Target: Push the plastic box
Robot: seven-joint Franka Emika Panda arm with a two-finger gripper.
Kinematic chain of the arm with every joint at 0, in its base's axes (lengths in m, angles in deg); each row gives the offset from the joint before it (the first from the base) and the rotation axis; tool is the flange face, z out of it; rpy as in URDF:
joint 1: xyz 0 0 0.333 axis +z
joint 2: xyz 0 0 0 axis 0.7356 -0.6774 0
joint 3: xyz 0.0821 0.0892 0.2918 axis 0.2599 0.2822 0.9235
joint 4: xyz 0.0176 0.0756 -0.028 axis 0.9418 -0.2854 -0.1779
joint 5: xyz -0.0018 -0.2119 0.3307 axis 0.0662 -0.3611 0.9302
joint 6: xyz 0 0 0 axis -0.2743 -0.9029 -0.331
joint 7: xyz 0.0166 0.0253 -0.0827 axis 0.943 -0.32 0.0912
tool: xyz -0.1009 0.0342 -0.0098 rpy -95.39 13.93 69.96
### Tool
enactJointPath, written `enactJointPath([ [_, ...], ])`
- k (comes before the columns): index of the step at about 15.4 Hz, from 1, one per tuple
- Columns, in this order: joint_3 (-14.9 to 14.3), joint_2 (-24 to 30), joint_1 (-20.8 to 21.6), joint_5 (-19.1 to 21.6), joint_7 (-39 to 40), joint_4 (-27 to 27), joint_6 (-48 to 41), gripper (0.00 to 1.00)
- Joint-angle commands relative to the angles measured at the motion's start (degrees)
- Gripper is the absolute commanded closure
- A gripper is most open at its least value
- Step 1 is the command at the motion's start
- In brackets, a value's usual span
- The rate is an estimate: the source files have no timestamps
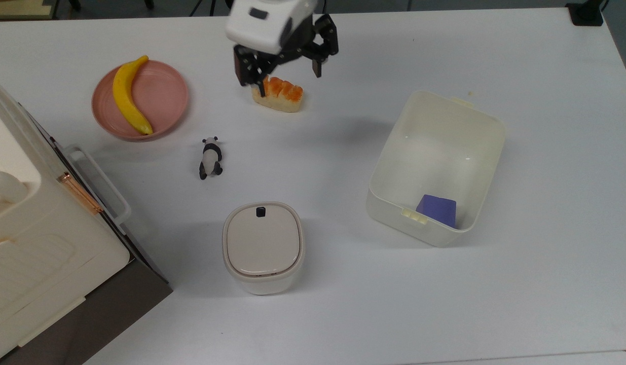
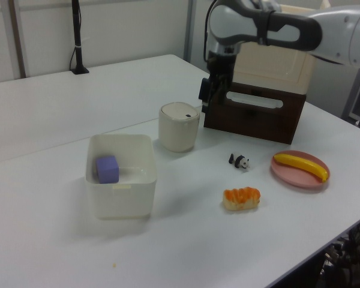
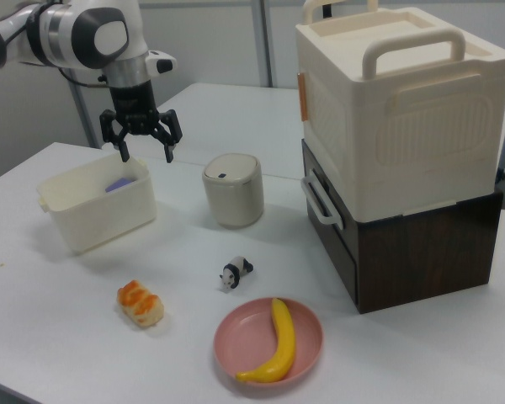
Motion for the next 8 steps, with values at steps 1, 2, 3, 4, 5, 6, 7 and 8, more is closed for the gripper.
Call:
enactJointPath([
  [1, -0.48, 2.27, -0.69, -0.15, -12.40, -2.43, -0.50, 0.00],
  [2, -0.66, 2.10, -0.69, -0.76, -14.95, -2.43, -0.15, 0.00],
  [3, -0.75, 1.83, -0.60, -1.90, -16.20, -2.43, -0.05, 0.00],
  [4, -0.75, 1.74, -0.60, -2.43, -16.30, -2.43, 0.12, 0.00],
  [5, -0.75, 1.66, -0.60, -2.53, -16.30, -2.43, 0.12, 0.00],
  [6, -0.83, 1.57, -0.68, -2.53, -16.30, -2.35, 0.12, 0.00],
  [7, -0.84, 1.48, -0.77, -2.53, -16.30, -2.17, 0.12, 0.00],
  [8, -0.84, 1.31, -1.03, -2.53, -16.38, -2.17, 0.12, 0.00],
])
